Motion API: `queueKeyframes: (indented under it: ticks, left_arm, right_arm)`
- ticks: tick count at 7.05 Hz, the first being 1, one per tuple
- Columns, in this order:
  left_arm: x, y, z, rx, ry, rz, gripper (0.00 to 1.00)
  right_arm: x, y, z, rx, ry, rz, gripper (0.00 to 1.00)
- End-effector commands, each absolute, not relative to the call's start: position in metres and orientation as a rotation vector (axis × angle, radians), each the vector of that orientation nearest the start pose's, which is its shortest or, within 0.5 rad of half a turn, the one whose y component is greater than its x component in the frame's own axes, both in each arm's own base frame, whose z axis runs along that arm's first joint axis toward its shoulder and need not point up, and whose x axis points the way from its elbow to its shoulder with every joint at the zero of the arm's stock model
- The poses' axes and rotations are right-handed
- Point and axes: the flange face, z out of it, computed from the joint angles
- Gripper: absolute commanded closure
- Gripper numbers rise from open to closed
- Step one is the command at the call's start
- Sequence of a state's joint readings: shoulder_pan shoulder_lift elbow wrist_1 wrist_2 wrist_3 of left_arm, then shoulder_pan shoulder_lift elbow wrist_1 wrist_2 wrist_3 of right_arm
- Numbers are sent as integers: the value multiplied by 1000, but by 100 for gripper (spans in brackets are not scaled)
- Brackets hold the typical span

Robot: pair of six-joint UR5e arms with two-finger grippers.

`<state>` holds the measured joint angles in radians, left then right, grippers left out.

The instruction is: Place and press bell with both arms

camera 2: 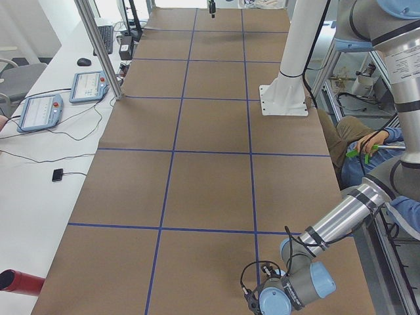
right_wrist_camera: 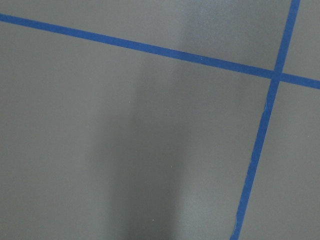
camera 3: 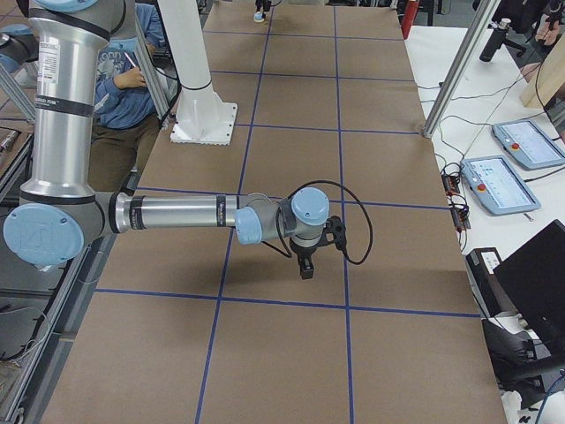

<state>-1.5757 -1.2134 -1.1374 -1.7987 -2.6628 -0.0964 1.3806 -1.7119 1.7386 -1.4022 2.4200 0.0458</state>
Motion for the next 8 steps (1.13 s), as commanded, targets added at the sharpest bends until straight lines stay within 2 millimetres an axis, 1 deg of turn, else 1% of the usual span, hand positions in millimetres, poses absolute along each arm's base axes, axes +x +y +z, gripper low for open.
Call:
queueKeyframes:
  ticks: [1,2,3,4,5,7,8]
  left_arm:
    - [-46,-186,932,-557,1039,-397,13]
    - [-46,-187,931,-554,1040,-395,20]
    - [-46,-187,931,-555,1039,-396,37]
    - [-46,-187,931,-556,1040,-398,61]
    - [-45,-190,930,-553,1045,-394,67]
    - [-44,-203,924,-538,1052,-386,68]
    - [-43,-208,920,-531,1084,-392,68]
  right_arm:
    - [-26,-446,617,83,-867,-219,0]
    - [-26,-446,617,83,-867,-219,0]
    - [-27,-446,617,83,-869,-219,0]
    - [-27,-446,616,84,-871,-220,0]
    - [-27,-446,615,85,-871,-220,0]
    - [-27,-443,615,82,-877,-219,0]
    - [-26,-443,616,82,-877,-217,0]
